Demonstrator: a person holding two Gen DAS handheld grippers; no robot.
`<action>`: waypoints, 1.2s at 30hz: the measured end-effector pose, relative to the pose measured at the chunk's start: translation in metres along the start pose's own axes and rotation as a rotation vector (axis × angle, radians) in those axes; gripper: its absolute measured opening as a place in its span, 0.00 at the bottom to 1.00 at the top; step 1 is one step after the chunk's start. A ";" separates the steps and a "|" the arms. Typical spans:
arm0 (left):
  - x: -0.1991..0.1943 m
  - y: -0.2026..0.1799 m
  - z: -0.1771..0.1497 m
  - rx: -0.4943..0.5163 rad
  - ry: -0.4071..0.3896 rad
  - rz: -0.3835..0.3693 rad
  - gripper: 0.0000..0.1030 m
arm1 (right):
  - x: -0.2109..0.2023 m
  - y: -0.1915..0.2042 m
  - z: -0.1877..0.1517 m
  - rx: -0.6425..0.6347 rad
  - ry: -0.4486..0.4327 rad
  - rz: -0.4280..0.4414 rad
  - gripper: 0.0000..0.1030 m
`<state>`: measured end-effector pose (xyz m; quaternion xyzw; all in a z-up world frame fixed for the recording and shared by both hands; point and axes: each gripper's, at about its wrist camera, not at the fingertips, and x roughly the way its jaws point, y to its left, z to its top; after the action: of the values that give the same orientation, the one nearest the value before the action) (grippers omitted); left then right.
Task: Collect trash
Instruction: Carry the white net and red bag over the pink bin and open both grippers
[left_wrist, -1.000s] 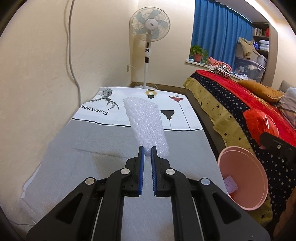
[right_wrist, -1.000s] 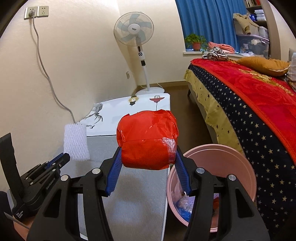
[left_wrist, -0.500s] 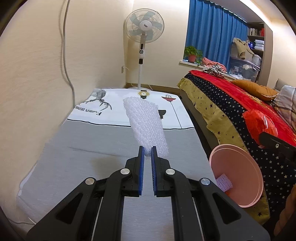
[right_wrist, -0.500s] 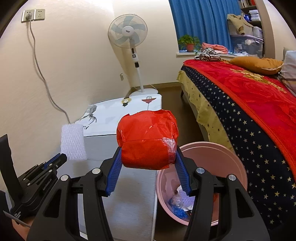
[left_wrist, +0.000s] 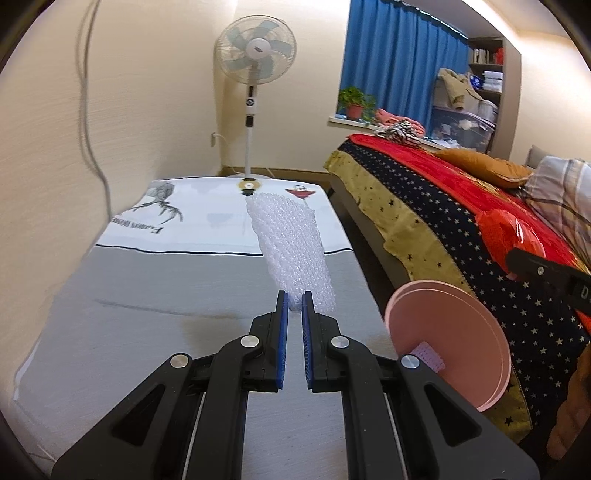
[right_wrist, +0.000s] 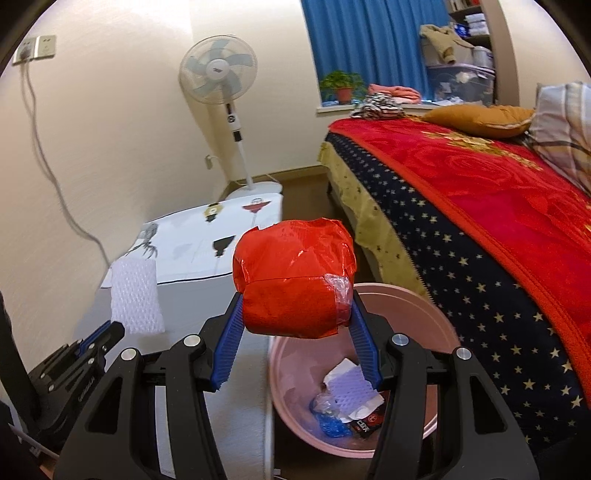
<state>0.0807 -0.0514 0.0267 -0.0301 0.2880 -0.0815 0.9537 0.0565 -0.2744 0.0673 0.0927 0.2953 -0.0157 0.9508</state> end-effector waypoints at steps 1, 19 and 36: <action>0.001 -0.003 0.000 0.004 0.001 -0.007 0.07 | 0.000 -0.003 0.001 0.006 0.001 -0.008 0.53; 0.050 -0.086 -0.005 0.150 0.062 -0.225 0.07 | 0.002 -0.060 0.009 0.104 -0.006 -0.178 0.53; 0.073 -0.113 -0.020 0.172 0.149 -0.329 0.27 | 0.011 -0.072 0.007 0.131 0.020 -0.228 0.72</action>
<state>0.1137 -0.1756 -0.0179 0.0106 0.3412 -0.2627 0.9025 0.0632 -0.3459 0.0545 0.1205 0.3118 -0.1422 0.9317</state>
